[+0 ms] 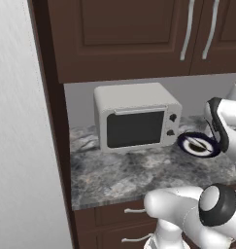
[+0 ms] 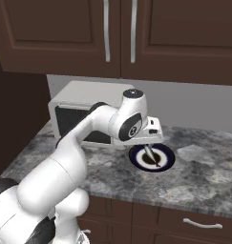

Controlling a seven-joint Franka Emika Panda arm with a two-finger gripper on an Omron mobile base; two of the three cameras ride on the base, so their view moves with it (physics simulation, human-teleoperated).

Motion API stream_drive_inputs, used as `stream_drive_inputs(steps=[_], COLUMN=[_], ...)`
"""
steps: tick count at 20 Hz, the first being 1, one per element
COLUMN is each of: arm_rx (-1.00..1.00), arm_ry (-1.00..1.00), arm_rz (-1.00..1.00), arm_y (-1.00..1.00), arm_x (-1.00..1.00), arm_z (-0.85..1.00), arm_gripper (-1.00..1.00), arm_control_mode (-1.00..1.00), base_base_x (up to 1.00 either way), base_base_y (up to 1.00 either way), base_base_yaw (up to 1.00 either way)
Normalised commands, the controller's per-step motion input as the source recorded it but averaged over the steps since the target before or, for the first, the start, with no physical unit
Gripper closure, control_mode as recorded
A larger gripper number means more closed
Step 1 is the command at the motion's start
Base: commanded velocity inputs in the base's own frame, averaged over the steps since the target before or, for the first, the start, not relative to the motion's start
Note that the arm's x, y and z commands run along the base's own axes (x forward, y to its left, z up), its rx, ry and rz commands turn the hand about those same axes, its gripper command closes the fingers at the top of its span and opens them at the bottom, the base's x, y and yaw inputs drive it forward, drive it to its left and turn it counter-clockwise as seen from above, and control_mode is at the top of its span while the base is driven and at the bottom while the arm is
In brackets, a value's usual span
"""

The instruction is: Place the fish on the top rack of the oven, and slide the tray back inside. Close the oven door.

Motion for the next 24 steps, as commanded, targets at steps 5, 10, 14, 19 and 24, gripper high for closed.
stream_drive_inputs(steps=[5,10,14,19,24], arm_rx=[0.00,0.00,0.00,0.00,0.00], arm_ry=[0.00,0.02,0.06,0.01,0.00], arm_rz=[0.16,0.09,0.05,0.05,0.07], arm_y=[-0.06,0.06,0.00,-0.02,-0.18], arm_x=[0.54,0.63,0.32,0.30,0.28], arm_z=[-0.31,-0.33,-0.26,-0.32,-0.31], arm_gripper=[-1.00,-1.00,-1.00,-1.00,-1.00], arm_control_mode=[-1.00,-1.00,-1.00,-1.00,-1.00], base_base_x=[0.00,0.00,0.00,0.00,0.00], base_base_y=[0.00,0.00,0.00,0.00,0.00], base_base_yaw=[0.00,0.00,0.00,0.00,0.00])
